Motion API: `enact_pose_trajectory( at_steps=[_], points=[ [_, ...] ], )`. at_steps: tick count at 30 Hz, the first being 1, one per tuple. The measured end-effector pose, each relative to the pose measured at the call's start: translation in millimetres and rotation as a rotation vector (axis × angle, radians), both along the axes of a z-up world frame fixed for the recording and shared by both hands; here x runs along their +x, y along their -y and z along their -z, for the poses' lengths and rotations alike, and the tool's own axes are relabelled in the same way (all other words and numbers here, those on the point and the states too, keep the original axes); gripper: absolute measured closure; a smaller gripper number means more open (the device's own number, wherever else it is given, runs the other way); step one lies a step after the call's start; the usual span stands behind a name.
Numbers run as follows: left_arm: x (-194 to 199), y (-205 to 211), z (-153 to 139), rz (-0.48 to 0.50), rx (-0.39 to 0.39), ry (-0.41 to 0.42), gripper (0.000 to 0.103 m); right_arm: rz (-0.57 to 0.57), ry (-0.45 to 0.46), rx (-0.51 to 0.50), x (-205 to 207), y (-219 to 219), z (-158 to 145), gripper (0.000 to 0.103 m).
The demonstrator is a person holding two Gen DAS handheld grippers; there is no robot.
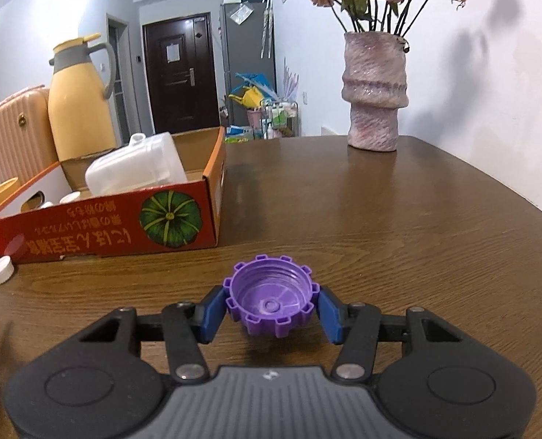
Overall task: Organize rigid objects
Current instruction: 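Grasp the purple cap with the right gripper and lift it, then grasp the white cap with the left gripper while the right holds the purple cap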
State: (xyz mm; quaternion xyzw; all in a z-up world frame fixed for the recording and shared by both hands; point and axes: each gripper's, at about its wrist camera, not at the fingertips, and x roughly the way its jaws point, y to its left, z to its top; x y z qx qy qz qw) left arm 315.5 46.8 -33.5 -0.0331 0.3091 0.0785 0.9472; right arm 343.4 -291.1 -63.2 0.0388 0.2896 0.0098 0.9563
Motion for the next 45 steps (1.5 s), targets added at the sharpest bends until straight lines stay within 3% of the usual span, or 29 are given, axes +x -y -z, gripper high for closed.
enact_pose_trajectory(
  at_steps=[25, 28, 36, 45],
  points=[
    [71, -10, 26, -0.109, 0.01, -0.049, 0.001, 0.007, 0.134, -0.005, -22, -11, -8, 0.05],
    [74, -9, 28, -0.106, 0.005, -0.053, 0.01, 0.002, 0.146, -0.008, -25, -15, -8, 0.05],
    [75, -12, 33, -0.071, -0.031, -0.071, 0.062, 0.003, 0.148, -0.02, -28, -22, -6, 0.05],
    [65, -17, 29, -0.065, -0.038, -0.053, 0.062, 0.012, 0.15, -0.021, -31, -22, -5, 0.05]
  ],
)
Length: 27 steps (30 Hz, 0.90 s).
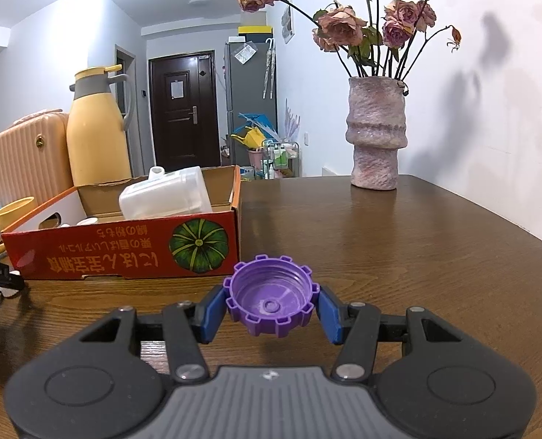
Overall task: Organize rigid objects
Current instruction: 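Grasp the white cap with the left gripper while the right holds the purple cap, then carry the white cap and purple cap over the red box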
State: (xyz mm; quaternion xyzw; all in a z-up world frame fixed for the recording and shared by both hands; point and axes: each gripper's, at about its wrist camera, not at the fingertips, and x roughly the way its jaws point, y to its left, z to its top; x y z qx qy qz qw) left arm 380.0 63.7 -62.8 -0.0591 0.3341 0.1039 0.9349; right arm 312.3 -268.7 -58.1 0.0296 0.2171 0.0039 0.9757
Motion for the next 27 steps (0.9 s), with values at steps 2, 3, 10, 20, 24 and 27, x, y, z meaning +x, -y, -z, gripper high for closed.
enact_pose_trajectory(
  at_steps=[2, 3, 10, 20, 24, 27],
  points=[
    [-5, 0, -2, -0.002, 0.009, 0.013, 0.062, 0.0, 0.002, 0.005, -1, 0, 0, 0.05],
    [-8, 0, -3, -0.001, 0.012, 0.021, 0.062, -0.001, 0.003, 0.008, -2, 0, 0, 0.05],
    [-35, 1, -14, 0.007, 0.03, 0.082, 0.062, -0.024, 0.014, 0.013, -8, -4, -1, 0.05],
    [-71, 23, -30, 0.088, 0.035, 0.16, 0.062, -0.091, 0.027, 0.036, -15, -22, -4, 0.05],
    [-79, 33, -35, 0.108, 0.045, 0.183, 0.062, -0.125, 0.03, 0.046, -14, -32, -7, 0.05],
    [-81, 38, -40, 0.125, 0.047, 0.198, 0.062, -0.149, 0.037, 0.042, -13, -41, -12, 0.05]
  ],
)
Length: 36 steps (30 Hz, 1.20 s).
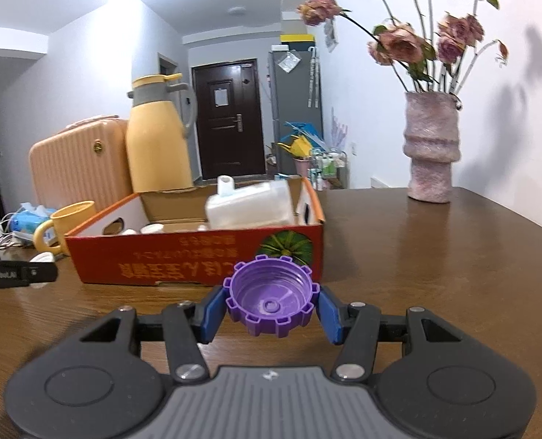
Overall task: Organize rigid objects
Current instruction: 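Carry the white cap and purple cap over the red box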
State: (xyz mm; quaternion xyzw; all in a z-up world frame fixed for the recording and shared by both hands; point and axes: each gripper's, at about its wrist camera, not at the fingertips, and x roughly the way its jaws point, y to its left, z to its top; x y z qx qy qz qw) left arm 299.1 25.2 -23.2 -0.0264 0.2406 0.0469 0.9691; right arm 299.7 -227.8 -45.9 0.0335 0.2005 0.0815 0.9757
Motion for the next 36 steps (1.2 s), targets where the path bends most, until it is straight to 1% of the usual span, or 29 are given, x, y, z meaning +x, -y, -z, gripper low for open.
enact_pose_trajectory(
  at_steps=[9, 19, 27, 36],
  points=[
    [8, 17, -16, 0.025, -0.005, 0.048, 0.062, -0.06, 0.052, -0.014, 11, -27, -23, 0.05],
    [33, 22, -28, -0.002, -0.011, 0.09, 0.062, -0.074, 0.114, -0.01, 35, -47, -43, 0.05],
    [56, 21, -31, -0.041, -0.001, 0.117, 0.062, -0.062, 0.146, 0.015, 62, -57, -48, 0.05],
    [87, 19, -26, -0.061, 0.008, 0.12, 0.062, -0.034, 0.161, 0.01, 94, -71, -43, 0.05]
  ],
)
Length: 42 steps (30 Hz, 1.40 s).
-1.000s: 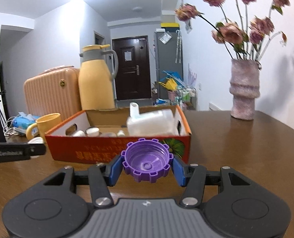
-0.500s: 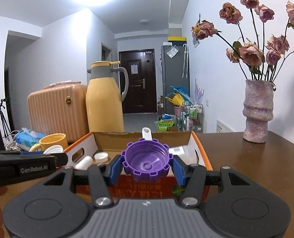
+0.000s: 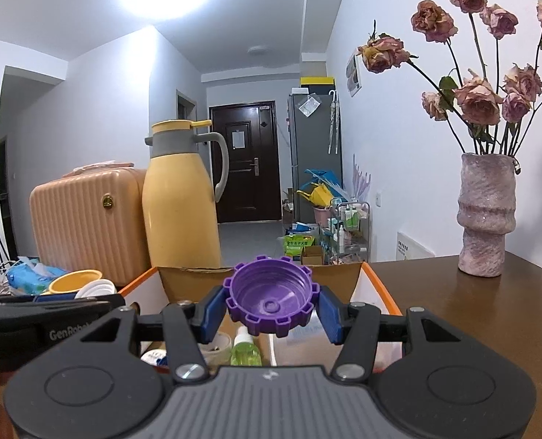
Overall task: Organize rigid objects
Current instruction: 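Carry the white cap and purple cap over the red box, then lower both tools into the box and open both grippers to release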
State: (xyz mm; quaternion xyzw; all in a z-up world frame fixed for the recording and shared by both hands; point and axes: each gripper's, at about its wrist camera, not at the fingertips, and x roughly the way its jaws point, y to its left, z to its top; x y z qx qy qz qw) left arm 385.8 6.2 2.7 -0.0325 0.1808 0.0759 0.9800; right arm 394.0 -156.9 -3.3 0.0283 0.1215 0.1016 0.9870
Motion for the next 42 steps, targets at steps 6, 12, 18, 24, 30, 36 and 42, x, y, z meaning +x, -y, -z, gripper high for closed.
enact_pose_trajectory(
  at_steps=[6, 12, 18, 24, 30, 36, 42],
  points=[
    [19, 0, 1, -0.001, 0.008, 0.008, 0.062, 0.006, 0.003, 0.005, 20, -6, 2, 0.05],
    [39, -1, 4, -0.001, 0.019, 0.008, 0.062, 0.015, 0.004, -0.002, 40, -9, 4, 0.05],
    [57, -9, 4, -0.006, 0.014, 0.006, 0.047, 0.02, -0.003, -0.018, 59, -10, 5, 0.05],
    [61, -20, 0, -0.037, 0.004, 0.037, 0.005, 0.047, -0.002, -0.029, 70, -6, 2, 0.016],
    [57, -26, -3, -0.06, -0.005, 0.045, 0.0, 0.091, 0.008, -0.009, 69, 4, -1, 0.0],
    [47, -23, -7, -0.059, 0.022, 0.059, 0.0, 0.096, 0.015, -0.002, 62, 9, -5, 0.0],
    [27, -24, -11, -0.07, 0.026, 0.067, 0.0, 0.091, 0.019, 0.02, 47, 15, -10, 0.0]
  ],
)
